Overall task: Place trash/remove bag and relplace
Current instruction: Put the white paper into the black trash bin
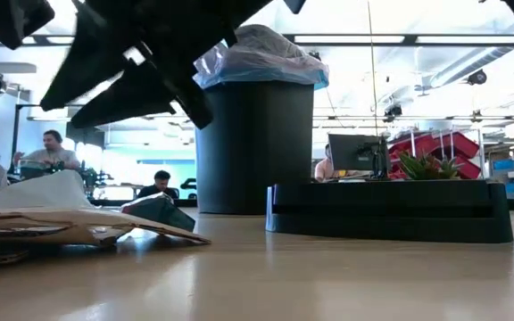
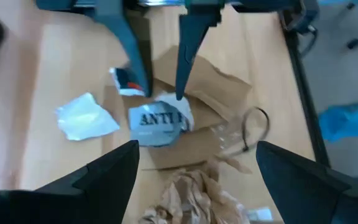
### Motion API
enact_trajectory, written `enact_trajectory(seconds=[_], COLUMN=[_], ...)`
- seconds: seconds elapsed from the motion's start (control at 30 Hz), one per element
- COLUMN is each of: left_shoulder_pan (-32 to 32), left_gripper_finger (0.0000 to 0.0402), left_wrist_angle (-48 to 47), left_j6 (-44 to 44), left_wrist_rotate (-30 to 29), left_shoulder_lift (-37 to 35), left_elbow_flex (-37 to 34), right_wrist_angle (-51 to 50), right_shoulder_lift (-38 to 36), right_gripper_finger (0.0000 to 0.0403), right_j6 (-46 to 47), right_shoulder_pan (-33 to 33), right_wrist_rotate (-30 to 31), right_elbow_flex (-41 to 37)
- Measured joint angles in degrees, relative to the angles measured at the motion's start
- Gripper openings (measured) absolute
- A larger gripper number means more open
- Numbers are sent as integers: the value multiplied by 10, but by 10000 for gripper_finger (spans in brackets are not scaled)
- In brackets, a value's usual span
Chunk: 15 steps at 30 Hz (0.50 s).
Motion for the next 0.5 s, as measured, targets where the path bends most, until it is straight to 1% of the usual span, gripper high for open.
enact_trajectory(seconds=[0.1,0.27,0.4,0.5], left_shoulder_pan=[0,-6,-6,-6], left_gripper_finger=[309,309,309,309], left_wrist_angle=[0,-6,14,41], left_j6=[8,8,3,2], left_wrist_rotate=[23,29,28,26], left_shoulder_lift=[-4,-12,-11,-12], left_elbow_flex=[0,-3,-12,-26], right_wrist_angle=[-4,-9,-7,-3], right_shoulder_lift=[12,34,57,70], right_gripper_finger=[188,251,287,298], right_j6=[30,33,4,-5], right_shoulder_pan=[-1,7,15,16], right_wrist_rotate=[1,-11,-10,-9], right_elbow_flex=[3,3,3,3])
